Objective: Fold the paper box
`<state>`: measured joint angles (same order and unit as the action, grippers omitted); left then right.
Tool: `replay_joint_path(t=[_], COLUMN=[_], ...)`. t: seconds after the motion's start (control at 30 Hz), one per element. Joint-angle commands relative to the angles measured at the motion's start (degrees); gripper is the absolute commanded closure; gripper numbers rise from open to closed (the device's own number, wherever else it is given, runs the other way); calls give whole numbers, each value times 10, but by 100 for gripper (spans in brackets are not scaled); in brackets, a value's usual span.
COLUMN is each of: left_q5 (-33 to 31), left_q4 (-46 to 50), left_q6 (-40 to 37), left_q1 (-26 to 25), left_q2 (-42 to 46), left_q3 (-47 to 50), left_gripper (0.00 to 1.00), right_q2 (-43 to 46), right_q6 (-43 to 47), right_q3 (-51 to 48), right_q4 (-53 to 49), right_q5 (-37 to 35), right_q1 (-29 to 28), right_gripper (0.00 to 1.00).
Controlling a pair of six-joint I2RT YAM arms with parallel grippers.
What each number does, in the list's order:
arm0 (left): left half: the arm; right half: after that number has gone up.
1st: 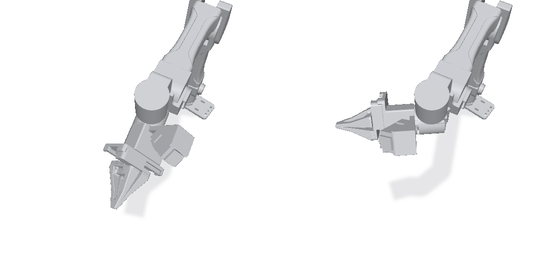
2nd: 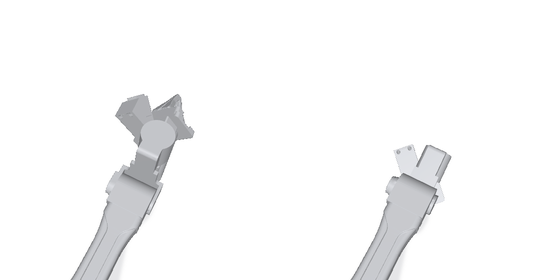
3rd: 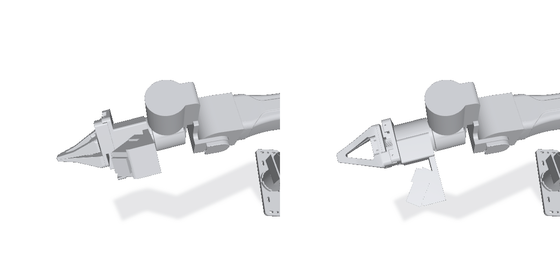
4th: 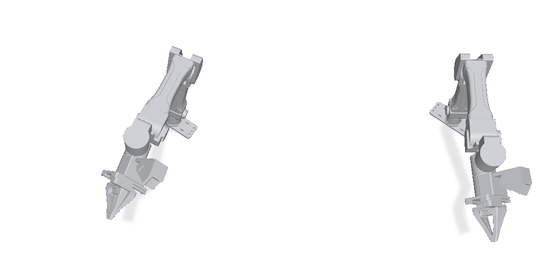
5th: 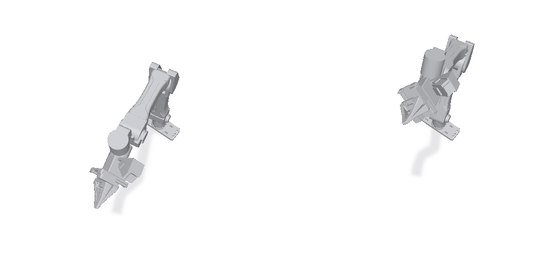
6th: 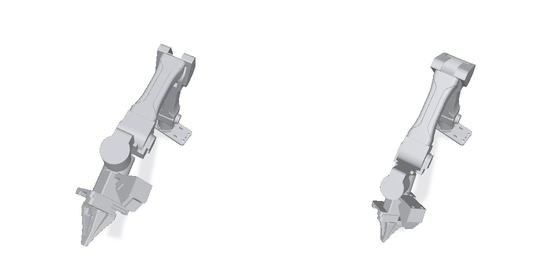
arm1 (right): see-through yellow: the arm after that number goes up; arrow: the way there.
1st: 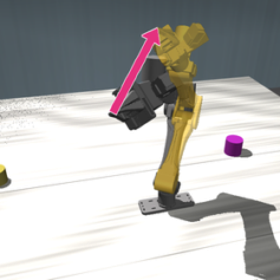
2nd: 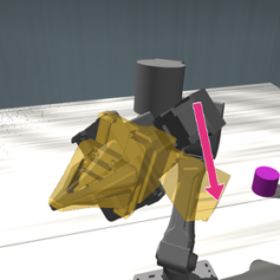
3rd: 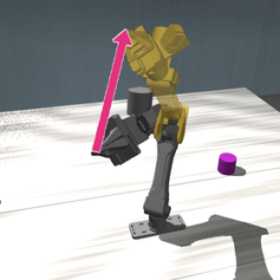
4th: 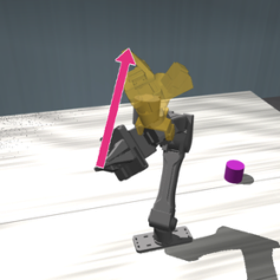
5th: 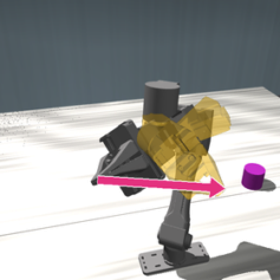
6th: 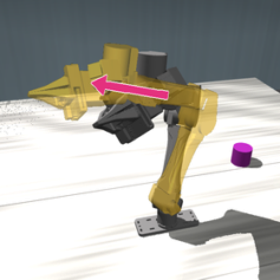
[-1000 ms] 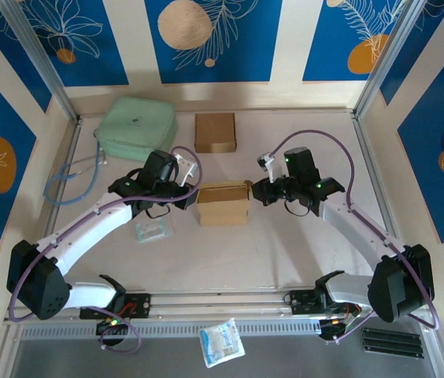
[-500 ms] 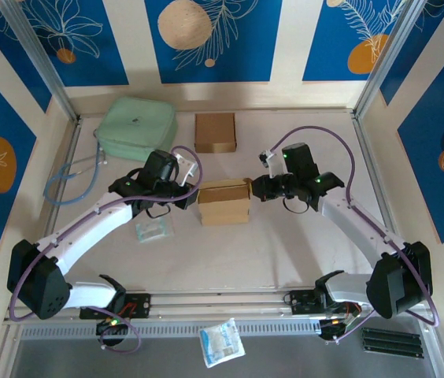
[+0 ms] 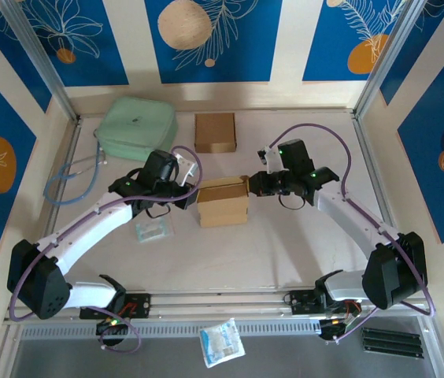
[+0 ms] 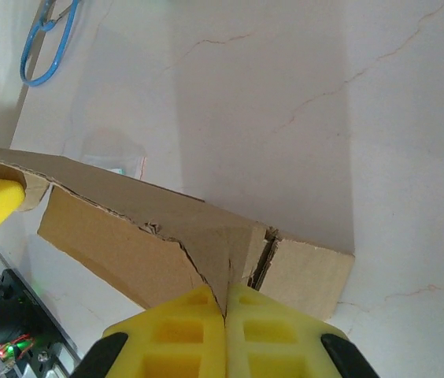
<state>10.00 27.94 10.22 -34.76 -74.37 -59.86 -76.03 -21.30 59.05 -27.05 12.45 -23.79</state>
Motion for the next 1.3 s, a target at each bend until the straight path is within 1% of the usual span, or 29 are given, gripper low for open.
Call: replay_joint_path(t=[0.0, 0.17, 0.47, 0.63, 0.87, 1.17, 1.27], left_q5=[8, 7, 8, 5, 9, 16, 20], left_q4=[-6, -7, -8, -6, 7, 24, 30], left_q6=[7, 8, 16, 44, 94, 115, 135], left_q1=[-5, -5, -6, -6, -6, -5, -5], left_q2=[0, 1, 6, 8, 3, 0, -10], left_q3=[-12, -11, -11, -13, -20, -14, -5], left_gripper=[85, 85, 86, 87, 89, 89, 90], right_q2=[-12, -13, -21, -22, -11, -23, -25], right_q6=[-31, -43, -63, -51, -38, -31, -30], right_q3=[4, 2, -14, -14, -12, -4, -1], right_q4=[-37, -50, -56, -72, -81, -85, -86], right_q5=[22, 20, -18, -59, -89, -102, -108], right_q1=[-12, -18, -49, -65, -81, -96, -100], right_gripper=[94, 94, 93, 93, 93, 93, 93])
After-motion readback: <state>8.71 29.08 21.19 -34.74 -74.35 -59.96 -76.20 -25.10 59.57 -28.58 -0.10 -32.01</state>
